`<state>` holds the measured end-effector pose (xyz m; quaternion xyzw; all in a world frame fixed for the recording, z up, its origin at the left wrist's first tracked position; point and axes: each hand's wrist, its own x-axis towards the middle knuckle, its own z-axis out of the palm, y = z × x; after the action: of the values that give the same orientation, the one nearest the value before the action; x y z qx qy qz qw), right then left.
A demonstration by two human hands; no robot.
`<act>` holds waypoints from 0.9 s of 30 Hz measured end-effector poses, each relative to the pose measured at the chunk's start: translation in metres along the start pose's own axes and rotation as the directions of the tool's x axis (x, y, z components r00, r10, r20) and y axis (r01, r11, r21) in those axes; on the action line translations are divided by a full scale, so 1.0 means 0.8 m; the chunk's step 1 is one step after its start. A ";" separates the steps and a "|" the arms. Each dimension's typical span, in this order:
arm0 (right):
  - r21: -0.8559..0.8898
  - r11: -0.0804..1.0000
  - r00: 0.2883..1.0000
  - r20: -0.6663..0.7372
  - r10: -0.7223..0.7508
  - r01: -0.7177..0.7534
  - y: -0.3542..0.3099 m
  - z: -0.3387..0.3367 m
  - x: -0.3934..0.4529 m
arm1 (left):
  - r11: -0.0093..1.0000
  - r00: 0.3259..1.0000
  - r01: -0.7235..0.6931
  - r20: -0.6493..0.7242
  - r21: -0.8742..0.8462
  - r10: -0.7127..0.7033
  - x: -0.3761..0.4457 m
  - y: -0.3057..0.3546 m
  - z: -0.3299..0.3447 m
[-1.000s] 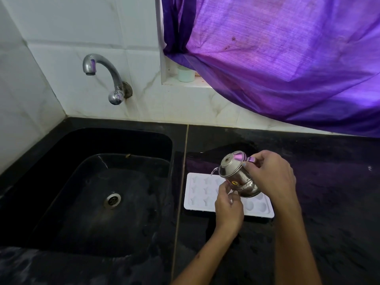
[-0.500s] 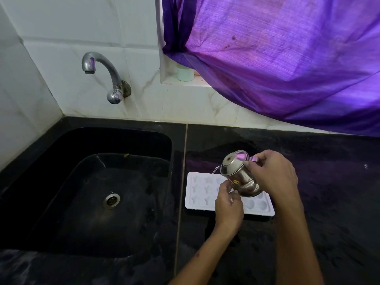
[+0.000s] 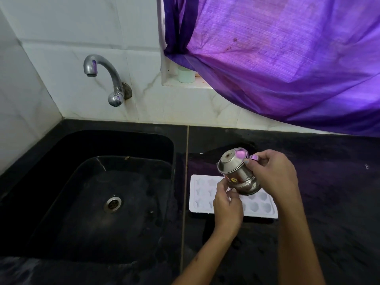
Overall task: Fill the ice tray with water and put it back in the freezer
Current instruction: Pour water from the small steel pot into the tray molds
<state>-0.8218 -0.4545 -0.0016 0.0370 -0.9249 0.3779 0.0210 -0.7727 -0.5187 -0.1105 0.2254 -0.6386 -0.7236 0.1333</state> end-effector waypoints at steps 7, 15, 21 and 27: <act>-0.132 0.991 1.000 -0.013 -0.027 0.025 -0.011 0.021 -0.002 | 0.999 0.999 0.037 0.018 -0.002 -0.037 0.002 -0.001 -0.010; -0.197 0.979 0.998 -0.039 -0.053 0.044 -0.015 0.032 -0.003 | 0.998 0.998 0.059 0.037 0.005 -0.059 0.005 -0.005 -0.017; -0.196 0.979 0.997 -0.044 -0.065 0.055 -0.012 0.036 -0.003 | 0.998 0.998 0.065 0.023 0.013 -0.066 0.005 -0.004 -0.019; -0.153 0.987 0.999 -0.027 -0.047 0.042 -0.006 0.033 -0.002 | 0.998 0.998 0.061 -0.007 0.003 -0.061 0.003 -0.004 -0.015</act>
<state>-0.8205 -0.4761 -0.0171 0.0500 -0.9496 0.3060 0.0463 -0.7689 -0.5299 -0.1150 0.2476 -0.6321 -0.7256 0.1128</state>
